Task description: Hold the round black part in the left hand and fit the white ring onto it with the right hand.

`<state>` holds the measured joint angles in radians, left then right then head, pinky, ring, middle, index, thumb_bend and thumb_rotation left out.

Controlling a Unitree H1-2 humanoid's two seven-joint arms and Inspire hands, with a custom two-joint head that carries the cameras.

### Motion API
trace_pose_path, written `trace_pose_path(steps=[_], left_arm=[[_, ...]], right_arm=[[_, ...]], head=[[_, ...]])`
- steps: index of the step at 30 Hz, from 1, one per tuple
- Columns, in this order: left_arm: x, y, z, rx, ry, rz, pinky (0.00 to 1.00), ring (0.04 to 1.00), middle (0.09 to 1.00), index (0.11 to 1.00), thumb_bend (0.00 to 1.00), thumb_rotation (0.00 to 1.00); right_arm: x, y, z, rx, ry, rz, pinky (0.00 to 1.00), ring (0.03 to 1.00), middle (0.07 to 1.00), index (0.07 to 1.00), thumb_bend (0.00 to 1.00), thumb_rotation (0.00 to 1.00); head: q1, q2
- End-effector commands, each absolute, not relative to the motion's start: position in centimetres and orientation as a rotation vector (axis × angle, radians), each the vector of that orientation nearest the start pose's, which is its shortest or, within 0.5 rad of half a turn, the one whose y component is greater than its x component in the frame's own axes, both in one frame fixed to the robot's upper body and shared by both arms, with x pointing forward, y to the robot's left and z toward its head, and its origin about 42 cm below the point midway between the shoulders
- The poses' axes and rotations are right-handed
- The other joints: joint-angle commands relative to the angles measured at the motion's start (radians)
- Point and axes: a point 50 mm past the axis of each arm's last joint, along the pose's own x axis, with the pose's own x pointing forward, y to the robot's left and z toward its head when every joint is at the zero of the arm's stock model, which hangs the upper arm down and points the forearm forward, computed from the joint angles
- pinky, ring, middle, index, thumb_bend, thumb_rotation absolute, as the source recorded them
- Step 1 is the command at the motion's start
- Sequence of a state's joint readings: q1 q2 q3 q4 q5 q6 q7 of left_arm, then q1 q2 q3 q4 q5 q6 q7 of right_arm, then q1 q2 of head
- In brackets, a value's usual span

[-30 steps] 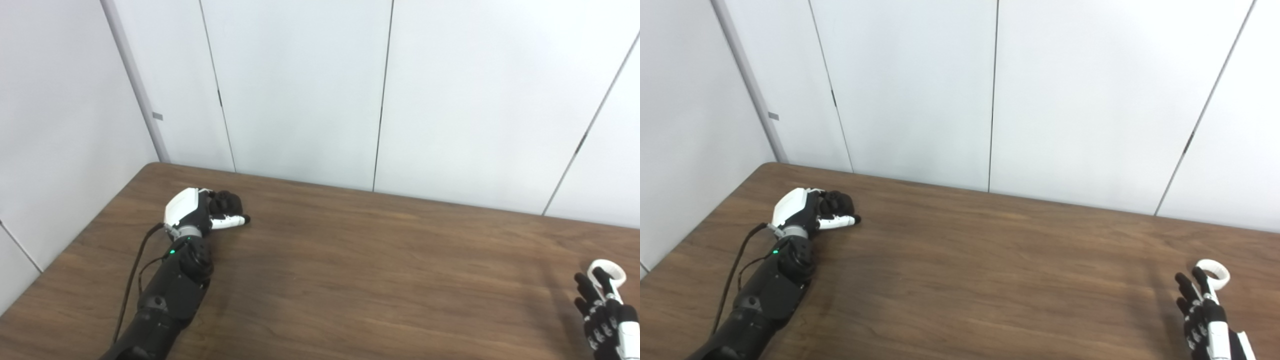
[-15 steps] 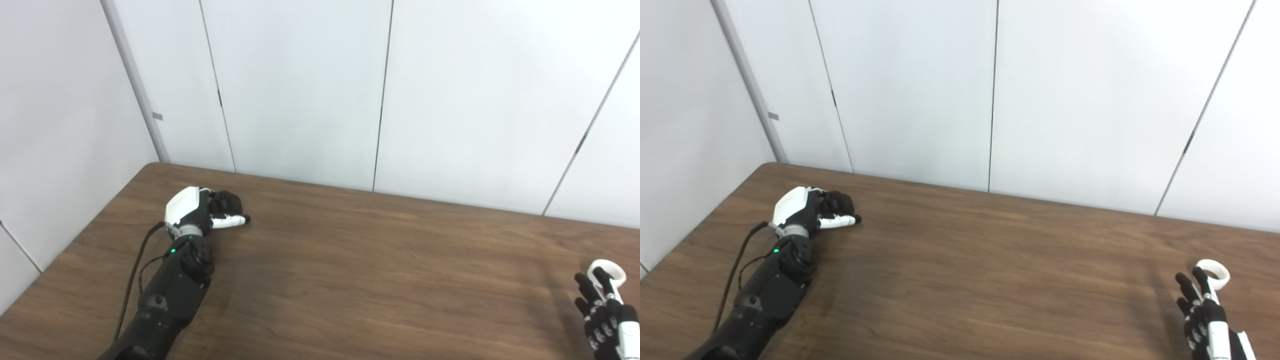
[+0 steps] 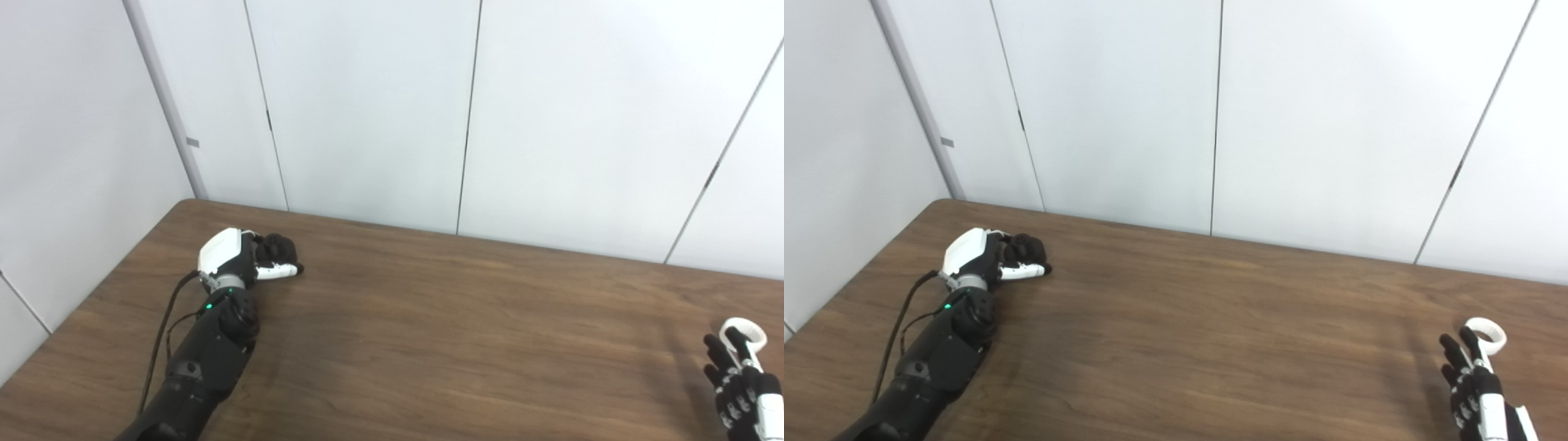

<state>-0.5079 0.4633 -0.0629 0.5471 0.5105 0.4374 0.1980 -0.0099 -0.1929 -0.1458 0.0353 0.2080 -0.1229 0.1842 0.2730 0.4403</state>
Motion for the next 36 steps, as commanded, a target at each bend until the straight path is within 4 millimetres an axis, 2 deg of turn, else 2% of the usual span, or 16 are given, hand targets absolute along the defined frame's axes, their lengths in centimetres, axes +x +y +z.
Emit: trace_pose_path(steps=[1, 11, 15, 17, 18, 20, 25, 33, 36], left_arm=[[43.8, 40.9, 18.6, 1.048, 0.300, 0.501, 1.00, 1.000, 0.944, 0.752, 0.87, 0.32], [43.9, 41.0, 18.6, 1.047, 0.293, 0.502, 1.00, 0.995, 0.924, 0.734, 0.86, 0.30], [43.9, 40.8, 18.6, 1.004, 0.250, 0.508, 1.00, 0.973, 0.894, 0.682, 0.82, 0.23], [43.9, 40.7, 18.5, 0.948, 0.208, 0.507, 1.00, 0.968, 0.878, 0.564, 0.64, 0.11], [43.8, 40.7, 18.4, 0.932, 0.189, 0.505, 1.00, 0.963, 0.868, 0.529, 0.58, 0.09], [43.8, 40.4, 18.2, 0.932, 0.162, 0.504, 1.00, 0.932, 0.819, 0.495, 0.53, 0.06], [43.7, 40.0, 18.0, 0.947, 0.115, 0.506, 1.00, 0.884, 0.768, 0.486, 0.52, 0.04], [43.3, 39.9, 18.2, 1.014, 0.076, 0.498, 1.00, 0.877, 0.763, 0.485, 0.52, 0.04], [43.1, 39.9, 18.4, 1.091, 0.062, 0.486, 1.00, 0.878, 0.761, 0.485, 0.52, 0.05]], right_arm=[[25.8, -29.6, 6.5, 0.052, 0.013, 0.017, 1.00, 0.988, 0.939, 0.979, 0.50, 1.00], [25.7, -29.8, 6.5, 0.057, 0.012, 0.022, 1.00, 0.996, 0.941, 0.979, 0.51, 1.00], [25.6, -29.8, 6.4, 0.051, 0.014, 0.024, 1.00, 0.988, 0.941, 0.980, 0.51, 1.00], [25.6, -29.9, 6.4, 0.052, 0.014, 0.021, 1.00, 0.985, 0.940, 0.979, 0.51, 1.00], [25.6, -29.9, 6.4, 0.052, 0.021, 0.019, 1.00, 0.983, 0.938, 0.978, 0.51, 1.00], [25.5, -29.9, 6.4, 0.044, 0.017, 0.023, 1.00, 0.990, 0.940, 0.979, 0.51, 1.00], [25.5, -30.0, 6.4, 0.041, 0.016, 0.020, 1.00, 0.984, 0.933, 0.977, 0.52, 1.00], [25.7, -30.0, 6.4, 0.041, 0.009, 0.026, 1.00, 0.976, 0.938, 0.982, 0.51, 1.00], [25.7, -30.0, 6.4, 0.044, 0.006, 0.025, 1.00, 0.988, 0.937, 0.983, 0.52, 1.00]], head=[[0.001, 0.001], [0.001, 0.004], [0.002, 0.005], [0.003, 0.006], [0.003, 0.006], [0.004, 0.007], [0.004, 0.007], [0.007, 0.005], [0.007, 0.005]])
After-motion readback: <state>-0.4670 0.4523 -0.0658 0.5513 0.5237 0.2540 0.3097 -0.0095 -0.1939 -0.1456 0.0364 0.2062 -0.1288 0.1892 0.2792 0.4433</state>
